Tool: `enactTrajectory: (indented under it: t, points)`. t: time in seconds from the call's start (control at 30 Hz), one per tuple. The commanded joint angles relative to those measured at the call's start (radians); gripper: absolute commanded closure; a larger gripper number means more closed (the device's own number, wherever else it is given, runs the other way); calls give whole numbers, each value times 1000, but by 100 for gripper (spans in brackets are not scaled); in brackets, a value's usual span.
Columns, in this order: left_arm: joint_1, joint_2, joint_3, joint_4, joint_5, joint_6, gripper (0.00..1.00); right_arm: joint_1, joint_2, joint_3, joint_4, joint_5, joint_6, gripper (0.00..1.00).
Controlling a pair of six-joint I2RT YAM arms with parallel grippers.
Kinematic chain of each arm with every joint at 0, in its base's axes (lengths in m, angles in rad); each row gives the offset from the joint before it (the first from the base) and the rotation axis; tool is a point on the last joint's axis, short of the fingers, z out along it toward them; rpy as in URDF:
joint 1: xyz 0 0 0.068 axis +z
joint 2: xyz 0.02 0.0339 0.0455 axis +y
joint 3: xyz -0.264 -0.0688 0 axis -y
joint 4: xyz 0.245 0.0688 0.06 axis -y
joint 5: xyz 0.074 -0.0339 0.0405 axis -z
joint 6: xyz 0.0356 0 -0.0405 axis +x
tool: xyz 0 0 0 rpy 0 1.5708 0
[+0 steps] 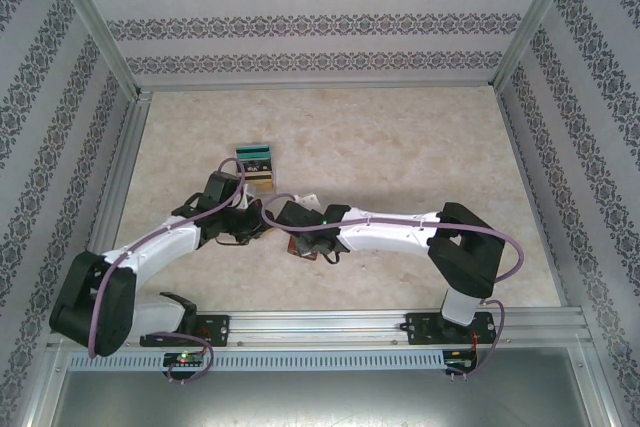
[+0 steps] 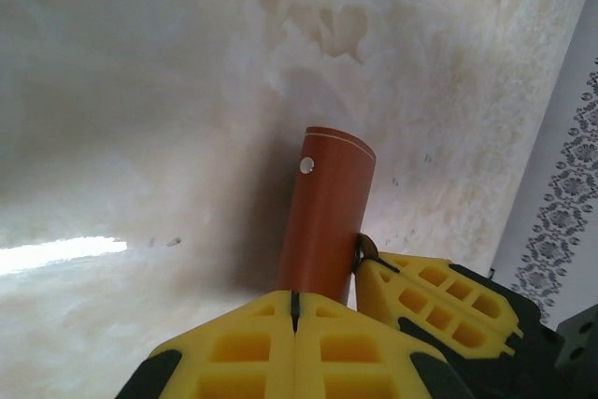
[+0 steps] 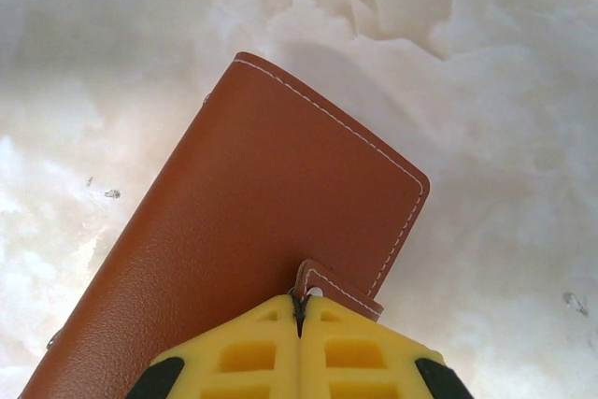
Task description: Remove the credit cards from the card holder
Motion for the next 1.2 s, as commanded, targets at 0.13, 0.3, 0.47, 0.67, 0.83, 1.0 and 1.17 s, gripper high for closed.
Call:
enactTrajectory:
  t: [0.13,0.3,0.47,0.67,0.83,1.0,1.17]
  points:
    - [-79,112,22,185,30,-106,100,-14,-12,-46,97,-4,-43,100]
    - [-127,230,35,204,11,-110,100,-15,-21,-69,126,-16,-31,100]
    - [-161,330,107,48,-71,-71,100,-20,-48,-89,150,-20,-26,100]
    - [-165,419,139,-77,-150,-38,100,-36,-149,-151,199,-31,-2,100]
    - [-164,420,157,-94,-158,-23,100,-54,-256,-199,194,-18,18,100]
    - [-151,261,246,-247,-272,40,63,-68,-332,-192,166,-30,8,100]
    - [-100,67,309,-418,-456,94,30,-68,-339,-126,164,-71,-11,100]
